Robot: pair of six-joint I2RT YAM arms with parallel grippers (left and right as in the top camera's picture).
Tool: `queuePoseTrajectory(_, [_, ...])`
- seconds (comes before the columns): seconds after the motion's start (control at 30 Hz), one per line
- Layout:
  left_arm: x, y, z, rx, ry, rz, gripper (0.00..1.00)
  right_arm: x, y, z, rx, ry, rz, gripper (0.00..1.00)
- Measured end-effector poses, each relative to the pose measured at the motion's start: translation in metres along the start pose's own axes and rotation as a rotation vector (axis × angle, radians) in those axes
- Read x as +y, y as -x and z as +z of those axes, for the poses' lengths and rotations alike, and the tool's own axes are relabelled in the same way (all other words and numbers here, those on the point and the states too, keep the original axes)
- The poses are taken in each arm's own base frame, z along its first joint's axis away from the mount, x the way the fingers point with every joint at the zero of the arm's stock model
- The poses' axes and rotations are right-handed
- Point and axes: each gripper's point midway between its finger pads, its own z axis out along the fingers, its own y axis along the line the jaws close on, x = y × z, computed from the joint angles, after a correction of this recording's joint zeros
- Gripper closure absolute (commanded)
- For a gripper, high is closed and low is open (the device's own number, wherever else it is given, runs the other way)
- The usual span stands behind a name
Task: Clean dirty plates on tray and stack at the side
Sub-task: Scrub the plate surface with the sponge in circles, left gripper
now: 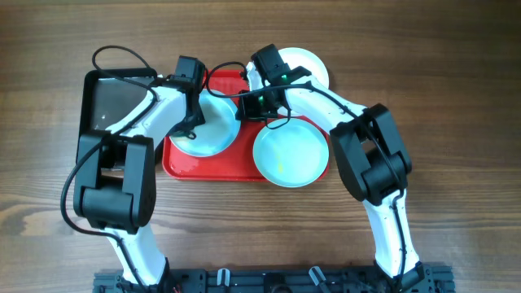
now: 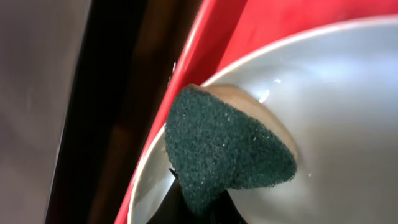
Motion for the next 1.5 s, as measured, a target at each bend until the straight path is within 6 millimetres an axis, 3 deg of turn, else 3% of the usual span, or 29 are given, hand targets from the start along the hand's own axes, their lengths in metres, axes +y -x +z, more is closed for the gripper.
queuePoseTrajectory(0.2, [-0.019,0.021,0.003,-0.081,-0.088,0.005,0.96,-0.003,0.001,-0.001,-0.004,-0.004,0.023,0.96])
queuePoseTrajectory(0.37, [-0.065,0.023,-0.006,-0.071,-0.345,0.109,0.96,-0.007,0.003,-0.003,-0.008,-0.009,0.031,0.96])
queuePoseTrajectory(0.47, [-0.090,0.011,-0.017,-0.022,-0.499,0.165,0.96,-0.007,0.003,-0.003,-0.009,-0.010,0.031,0.96])
queuePoseTrajectory(0.67, [-0.117,-0.022,-0.033,0.114,-0.701,0.237,0.96,-0.007,0.003,-0.003,-0.008,-0.009,0.027,0.96])
queuePoseTrajectory(0.83, [-0.120,-0.057,-0.045,0.264,-0.800,0.293,0.96,-0.006,0.001,-0.003,0.001,-0.010,0.025,0.96])
queuePoseTrajectory(1.0, [-0.117,-0.072,-0.050,0.323,-0.823,0.331,0.96,-0.005,-0.003,-0.001,0.012,-0.007,0.014,0.96])
queuePoseTrajectory(1.2, [-0.117,-0.052,-0.039,0.222,-0.779,0.328,0.96,-0.006,0.001,-0.002,-0.001,-0.007,0.008,0.96])
queuePoseTrajectory(1.33, [-0.118,-0.017,-0.028,0.071,-0.696,0.271,0.96,-0.006,0.001,-0.002,-0.003,-0.006,0.008,0.96])
queuePoseTrajectory(1.5, [-0.094,0.020,-0.012,-0.068,-0.489,0.153,0.96,-0.006,0.001,-0.002,-0.003,-0.006,0.007,0.96])
